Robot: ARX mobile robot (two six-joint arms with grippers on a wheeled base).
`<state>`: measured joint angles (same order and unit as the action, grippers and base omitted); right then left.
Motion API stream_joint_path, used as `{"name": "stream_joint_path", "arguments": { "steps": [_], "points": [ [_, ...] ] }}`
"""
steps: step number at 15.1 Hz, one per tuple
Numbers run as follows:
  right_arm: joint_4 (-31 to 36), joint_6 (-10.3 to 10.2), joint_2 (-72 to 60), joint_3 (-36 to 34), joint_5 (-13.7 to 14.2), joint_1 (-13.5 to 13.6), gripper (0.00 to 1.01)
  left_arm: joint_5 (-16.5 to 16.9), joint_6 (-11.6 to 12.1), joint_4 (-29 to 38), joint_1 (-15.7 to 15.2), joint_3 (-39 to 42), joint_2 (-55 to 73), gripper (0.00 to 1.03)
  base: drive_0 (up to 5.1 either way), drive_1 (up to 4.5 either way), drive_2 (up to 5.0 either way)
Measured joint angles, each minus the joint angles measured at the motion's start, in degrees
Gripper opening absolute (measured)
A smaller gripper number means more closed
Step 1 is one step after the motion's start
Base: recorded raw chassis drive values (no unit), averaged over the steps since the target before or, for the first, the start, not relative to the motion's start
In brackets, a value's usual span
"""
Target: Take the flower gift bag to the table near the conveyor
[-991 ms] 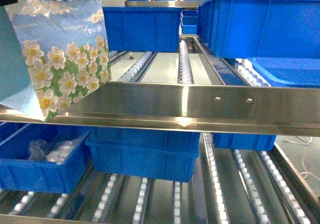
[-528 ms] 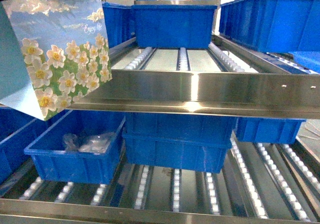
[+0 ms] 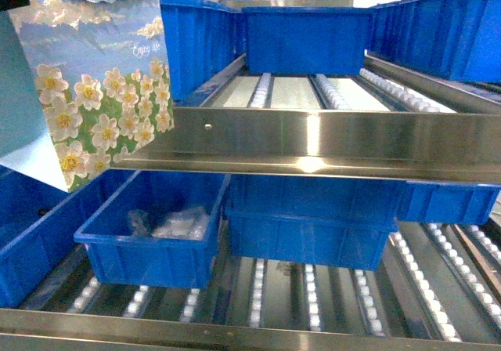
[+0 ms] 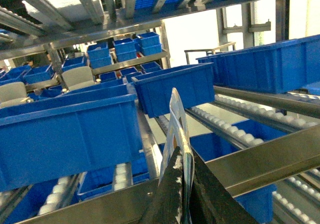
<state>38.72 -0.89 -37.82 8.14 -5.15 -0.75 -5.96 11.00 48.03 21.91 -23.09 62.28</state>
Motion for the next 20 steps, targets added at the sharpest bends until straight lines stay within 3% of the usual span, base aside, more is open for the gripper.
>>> {"name": "stream_joint_path", "arguments": {
  "steps": [9, 20],
  "points": [
    [0.1, 0.0, 0.0, 0.0, 0.0, 0.0, 0.03, 0.0, 0.0, 0.0, 0.0, 0.0, 0.0, 0.02, -5.0, 2.43, 2.4],
    [0.1, 0.0, 0.0, 0.0, 0.0, 0.0, 0.03, 0.0, 0.0, 0.2, 0.0, 0.0, 0.1, 0.02, -4.6, 0.91, 3.9]
  ]
}}
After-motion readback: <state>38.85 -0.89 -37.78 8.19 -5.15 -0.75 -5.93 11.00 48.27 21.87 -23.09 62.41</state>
